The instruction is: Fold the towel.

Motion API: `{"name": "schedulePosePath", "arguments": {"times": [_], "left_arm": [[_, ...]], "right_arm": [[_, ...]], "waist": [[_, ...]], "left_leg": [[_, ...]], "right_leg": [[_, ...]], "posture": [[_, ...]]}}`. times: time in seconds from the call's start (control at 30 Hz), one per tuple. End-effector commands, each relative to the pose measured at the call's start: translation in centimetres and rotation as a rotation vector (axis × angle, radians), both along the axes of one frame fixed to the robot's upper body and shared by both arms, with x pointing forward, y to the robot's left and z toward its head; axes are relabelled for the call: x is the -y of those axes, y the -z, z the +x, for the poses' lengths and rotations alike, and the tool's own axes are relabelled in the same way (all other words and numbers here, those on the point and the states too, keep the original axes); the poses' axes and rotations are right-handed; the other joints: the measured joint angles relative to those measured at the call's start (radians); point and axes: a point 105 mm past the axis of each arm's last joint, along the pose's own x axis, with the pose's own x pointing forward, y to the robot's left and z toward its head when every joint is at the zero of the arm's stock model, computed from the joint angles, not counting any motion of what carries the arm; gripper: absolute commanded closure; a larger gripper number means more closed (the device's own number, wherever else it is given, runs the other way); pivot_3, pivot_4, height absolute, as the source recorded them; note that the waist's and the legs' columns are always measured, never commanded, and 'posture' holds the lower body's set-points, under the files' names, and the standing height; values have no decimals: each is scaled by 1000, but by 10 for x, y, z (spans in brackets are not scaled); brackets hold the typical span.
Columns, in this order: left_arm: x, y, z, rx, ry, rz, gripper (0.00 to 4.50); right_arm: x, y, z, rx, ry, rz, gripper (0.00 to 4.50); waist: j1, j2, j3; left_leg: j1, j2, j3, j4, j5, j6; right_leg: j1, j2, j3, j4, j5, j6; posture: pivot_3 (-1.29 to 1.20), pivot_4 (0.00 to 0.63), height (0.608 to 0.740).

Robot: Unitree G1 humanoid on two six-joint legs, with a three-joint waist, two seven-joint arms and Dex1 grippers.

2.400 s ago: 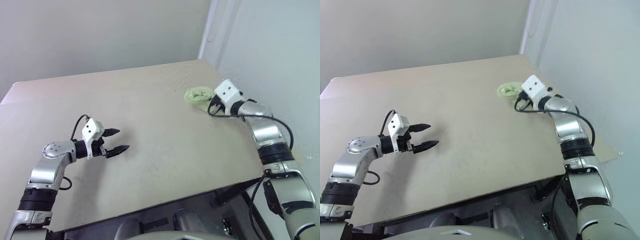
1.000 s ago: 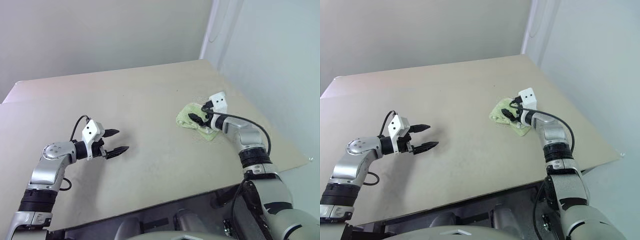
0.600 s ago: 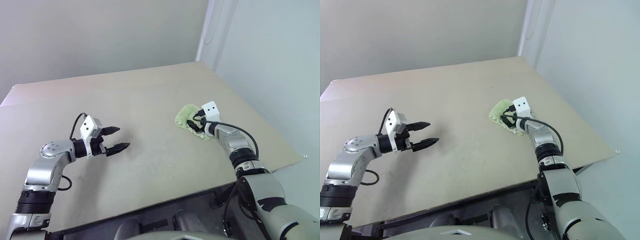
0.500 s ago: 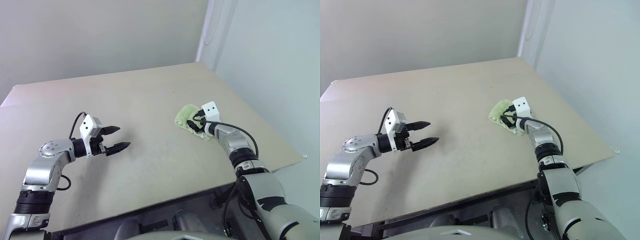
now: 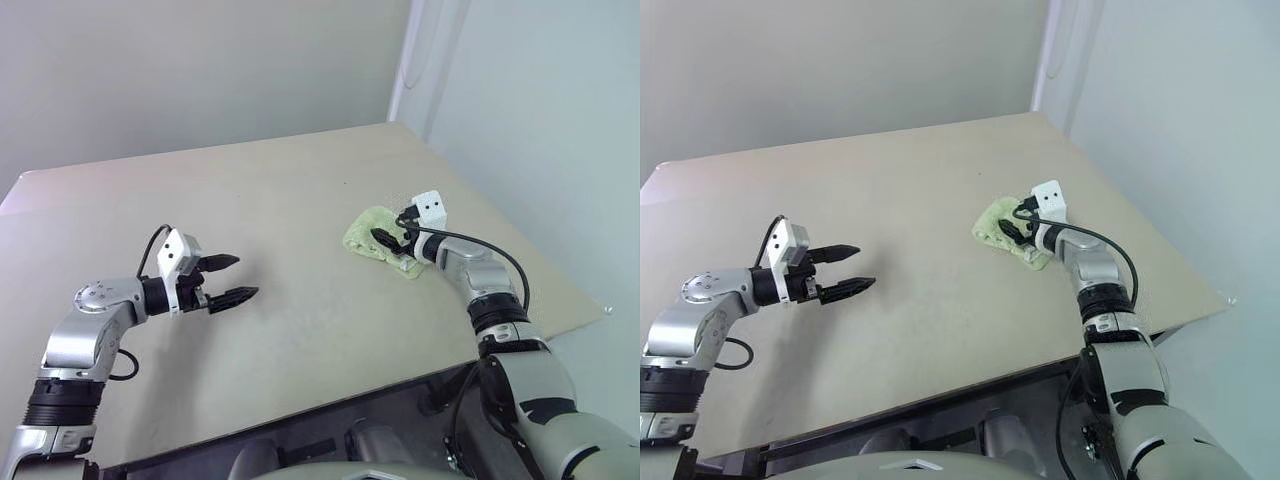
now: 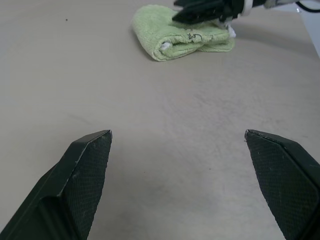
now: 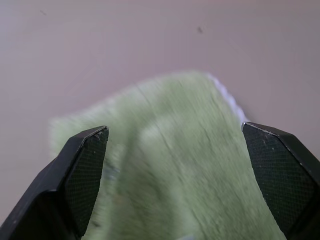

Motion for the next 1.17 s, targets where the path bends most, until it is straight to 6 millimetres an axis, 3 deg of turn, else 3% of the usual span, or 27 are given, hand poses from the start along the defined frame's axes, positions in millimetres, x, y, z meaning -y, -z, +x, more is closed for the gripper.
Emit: {"name": "schedulePosePath", "arguments": {"times": [0.03, 0.2, 0.3, 0.4, 0.57, 0.93, 1.17], "left_arm": [[0, -14, 5, 68, 9, 4, 0], [0, -12, 3, 74, 5, -4, 0], [-1, -14, 2, 83, -9, -11, 0], [-4, -15, 0, 88, -26, -20, 0], [-8, -24, 3, 115, -64, -56, 0], [-9, -22, 13, 139, -85, -44, 0], [-3, -25, 18, 150, -82, -45, 0]], "right_arm": [[-5, -37, -1, 93, -44, 52, 45], [-4, -70, -8, 155, -86, 109, 45], [-9, -99, -22, 210, -165, 178, 45], [-19, -111, -41, 233, -262, 177, 45], [-34, -114, -62, 239, -367, 161, 45], [-61, -100, -61, 198, -429, 123, 45], [-66, -94, -65, 173, -455, 141, 45]], "waist": [[0, 0, 0], [2, 1, 1], [5, 2, 1], [7, 2, 1], [8, 1, 1], [7, 2, 1], [11, 1, 1]], "left_leg": [[0, 0, 0, 0, 0, 0], [0, 0, 0, 0, 0, 0], [-1, 0, 0, 0, 0, 0], [-1, 0, 0, -1, 0, 0], [-1, 0, 0, 0, 0, 0], [-1, 0, 1, 0, 0, 0], [-10, 0, 0, 1, 0, 0]], "right_leg": [[0, 0, 0, 0, 0, 0], [0, 0, 0, 0, 0, 0], [-1, 0, 0, 0, 0, 0], [-1, 0, 0, 0, -1, 1], [-2, 0, 0, 0, -1, 1], [-2, 0, 0, -1, -1, 1], [-9, 0, 0, 0, -1, 1]], "posture": [[0, 0, 740], [0, 0, 740], [0, 0, 740], [0, 0, 740], [0, 0, 740], [0, 0, 740], [0, 0, 740]]}}
